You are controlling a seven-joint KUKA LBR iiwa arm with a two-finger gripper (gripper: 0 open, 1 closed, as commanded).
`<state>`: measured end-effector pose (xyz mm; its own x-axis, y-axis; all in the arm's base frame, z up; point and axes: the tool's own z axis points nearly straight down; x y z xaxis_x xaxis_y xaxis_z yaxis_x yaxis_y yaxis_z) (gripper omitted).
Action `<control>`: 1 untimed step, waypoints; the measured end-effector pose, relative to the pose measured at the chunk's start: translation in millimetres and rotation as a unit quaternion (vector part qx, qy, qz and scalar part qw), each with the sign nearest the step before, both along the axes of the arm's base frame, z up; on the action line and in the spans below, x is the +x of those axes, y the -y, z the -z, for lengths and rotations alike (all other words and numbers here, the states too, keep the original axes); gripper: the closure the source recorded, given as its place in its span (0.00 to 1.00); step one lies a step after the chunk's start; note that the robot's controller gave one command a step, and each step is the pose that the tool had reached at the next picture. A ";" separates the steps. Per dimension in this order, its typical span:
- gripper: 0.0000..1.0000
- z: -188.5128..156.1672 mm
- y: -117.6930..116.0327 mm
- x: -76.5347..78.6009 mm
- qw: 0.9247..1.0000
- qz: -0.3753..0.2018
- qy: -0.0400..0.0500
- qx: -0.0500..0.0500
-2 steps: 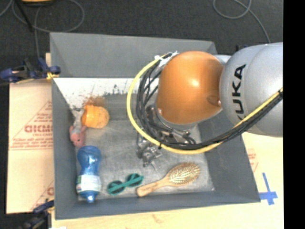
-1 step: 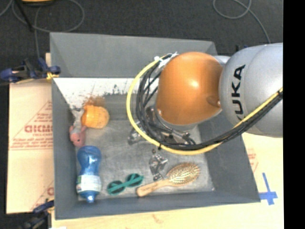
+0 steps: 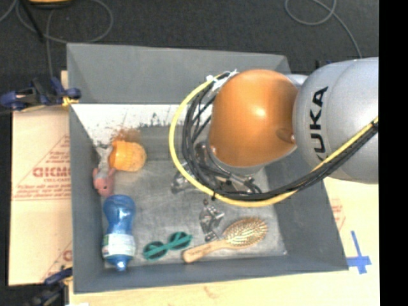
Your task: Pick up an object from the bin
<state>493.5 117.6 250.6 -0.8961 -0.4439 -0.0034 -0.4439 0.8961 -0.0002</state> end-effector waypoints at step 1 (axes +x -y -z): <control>0.00 51.9 3.2 -4.9 1.000 -0.019 0.003 0.001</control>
Offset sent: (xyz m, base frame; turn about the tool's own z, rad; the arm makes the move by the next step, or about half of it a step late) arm -0.0184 0.0061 -0.0897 -0.2697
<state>488.6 114.4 198.7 -0.8784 -0.4778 -0.0101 -0.4778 0.8785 -0.0010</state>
